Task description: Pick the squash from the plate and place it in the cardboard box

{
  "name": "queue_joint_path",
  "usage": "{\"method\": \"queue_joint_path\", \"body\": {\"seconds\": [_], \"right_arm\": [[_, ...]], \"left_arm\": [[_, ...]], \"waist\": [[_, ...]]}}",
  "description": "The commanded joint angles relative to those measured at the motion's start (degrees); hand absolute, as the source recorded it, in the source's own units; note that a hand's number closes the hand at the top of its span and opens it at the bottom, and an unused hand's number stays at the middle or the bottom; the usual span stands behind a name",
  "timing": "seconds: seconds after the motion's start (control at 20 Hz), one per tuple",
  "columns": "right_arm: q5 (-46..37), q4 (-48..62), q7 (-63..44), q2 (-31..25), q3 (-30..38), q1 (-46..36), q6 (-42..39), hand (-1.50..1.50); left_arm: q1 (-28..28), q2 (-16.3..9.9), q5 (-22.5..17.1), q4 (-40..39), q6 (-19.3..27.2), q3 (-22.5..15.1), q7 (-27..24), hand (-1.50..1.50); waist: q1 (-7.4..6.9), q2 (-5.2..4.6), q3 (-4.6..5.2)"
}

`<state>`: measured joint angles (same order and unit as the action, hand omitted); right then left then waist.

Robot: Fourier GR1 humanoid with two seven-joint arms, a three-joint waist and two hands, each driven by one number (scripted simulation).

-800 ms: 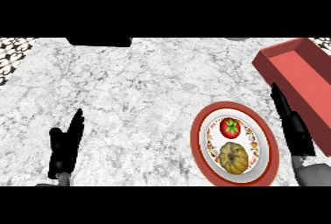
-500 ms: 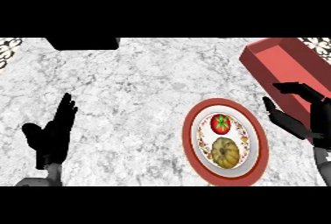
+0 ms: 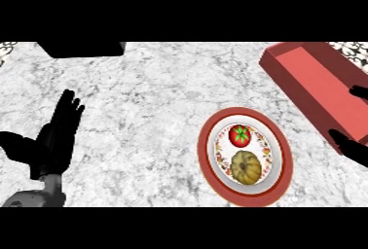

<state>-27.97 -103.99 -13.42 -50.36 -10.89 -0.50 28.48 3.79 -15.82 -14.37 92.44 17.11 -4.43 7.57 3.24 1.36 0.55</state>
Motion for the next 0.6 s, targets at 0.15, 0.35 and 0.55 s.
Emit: {"method": "queue_joint_path", "body": {"seconds": [0.15,0.35,0.55], "right_arm": [[-8.8,-15.2,-20.0,-12.7,-4.5,2.4,-19.5,-1.5],[-4.4,-22.2,-32.2,-14.5,-9.0,3.0,-32.7,-1.5],[-1.6,-31.8,-47.9,-11.7,-13.5,-0.3,-41.3,-1.5]], "left_arm": [[0.0,-1.2,-1.6,1.3,-1.4,1.2,1.5,0.0],[2.3,0.2,-0.8,1.3,-0.2,0.2,1.7,0.0],[3.4,-1.2,-1.2,1.3,-2.2,0.3,2.2,0.0]], "waist": [[-0.81,-0.37,0.18],[-1.39,-0.81,0.21],[-3.36,-1.14,0.17]]}}
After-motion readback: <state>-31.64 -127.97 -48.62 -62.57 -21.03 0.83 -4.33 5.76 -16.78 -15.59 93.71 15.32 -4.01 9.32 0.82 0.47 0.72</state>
